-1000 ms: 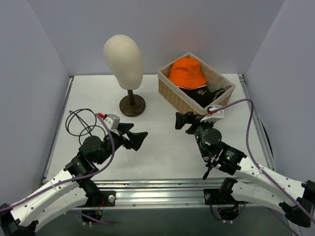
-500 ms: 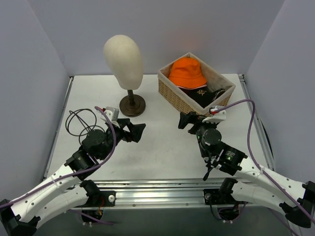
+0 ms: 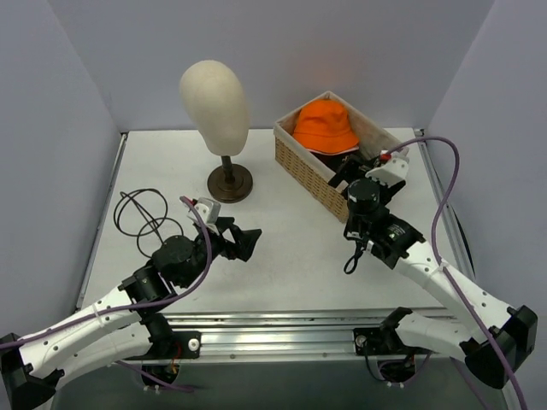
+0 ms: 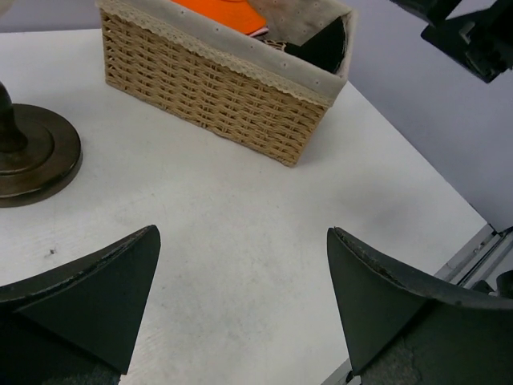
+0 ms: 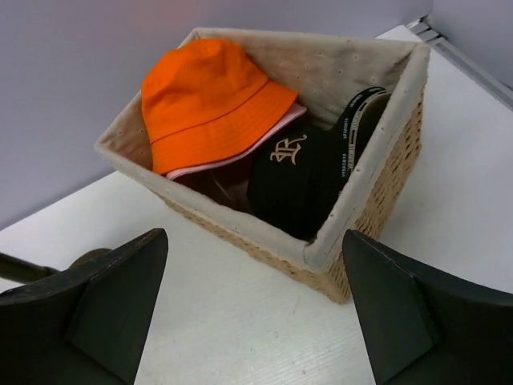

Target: Stack the hats

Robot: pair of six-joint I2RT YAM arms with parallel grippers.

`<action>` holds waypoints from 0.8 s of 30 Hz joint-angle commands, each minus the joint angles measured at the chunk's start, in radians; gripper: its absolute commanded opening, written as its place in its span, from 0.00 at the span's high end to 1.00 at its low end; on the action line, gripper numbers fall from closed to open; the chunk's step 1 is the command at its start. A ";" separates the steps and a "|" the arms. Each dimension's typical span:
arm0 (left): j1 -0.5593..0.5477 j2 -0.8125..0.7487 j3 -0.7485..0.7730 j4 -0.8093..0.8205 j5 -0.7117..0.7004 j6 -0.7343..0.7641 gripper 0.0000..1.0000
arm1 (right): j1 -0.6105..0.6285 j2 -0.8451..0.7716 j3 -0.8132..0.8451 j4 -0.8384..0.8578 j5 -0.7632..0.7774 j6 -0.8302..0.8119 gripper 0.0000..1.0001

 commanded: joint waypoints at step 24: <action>0.228 0.075 0.259 -0.624 -0.823 -0.301 0.30 | 0.004 0.083 -0.004 0.120 -0.605 -0.140 0.19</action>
